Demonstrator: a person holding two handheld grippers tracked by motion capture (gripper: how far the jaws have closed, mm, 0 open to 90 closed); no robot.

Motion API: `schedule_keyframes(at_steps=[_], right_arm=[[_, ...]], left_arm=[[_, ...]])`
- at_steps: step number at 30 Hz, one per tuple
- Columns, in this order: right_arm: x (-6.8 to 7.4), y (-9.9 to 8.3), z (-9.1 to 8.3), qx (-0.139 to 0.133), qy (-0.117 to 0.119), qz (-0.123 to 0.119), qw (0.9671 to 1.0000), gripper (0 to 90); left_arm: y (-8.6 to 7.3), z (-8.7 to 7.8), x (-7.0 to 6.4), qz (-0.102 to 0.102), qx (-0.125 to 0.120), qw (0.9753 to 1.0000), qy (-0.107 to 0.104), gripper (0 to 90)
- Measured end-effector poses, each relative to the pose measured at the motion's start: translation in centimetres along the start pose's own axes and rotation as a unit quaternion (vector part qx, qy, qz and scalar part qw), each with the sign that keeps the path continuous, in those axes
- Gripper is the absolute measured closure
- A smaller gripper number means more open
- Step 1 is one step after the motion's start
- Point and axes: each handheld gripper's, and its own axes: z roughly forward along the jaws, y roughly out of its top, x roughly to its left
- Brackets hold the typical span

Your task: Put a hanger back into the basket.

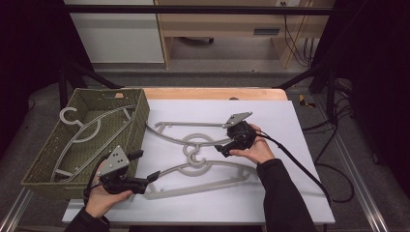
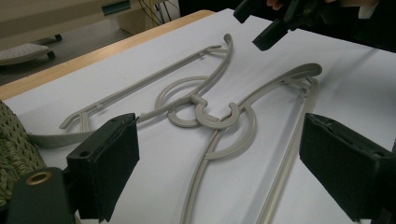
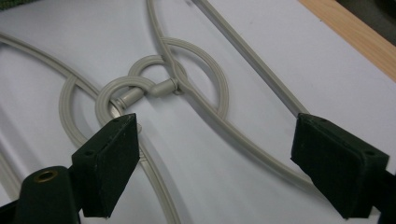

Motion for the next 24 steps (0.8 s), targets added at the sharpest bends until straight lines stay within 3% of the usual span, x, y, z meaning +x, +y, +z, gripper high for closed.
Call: schedule_keyframes(at_steps=[11, 24], right_arm=[[-0.7, 0.8, 3.6, 0.041, 0.013, -0.019, 0.9989, 20.6], [-1.8, 0.4, 7.4, 0.089, 0.02, -0.028, 0.9954, 36.2]], left_arm=[[-0.1, 0.0, 0.4, -0.001, 0.002, 1.0, -0.002, 11.6], [0.0, -0.3, 0.4, 0.001, -0.002, 1.0, -0.003, 11.7]])
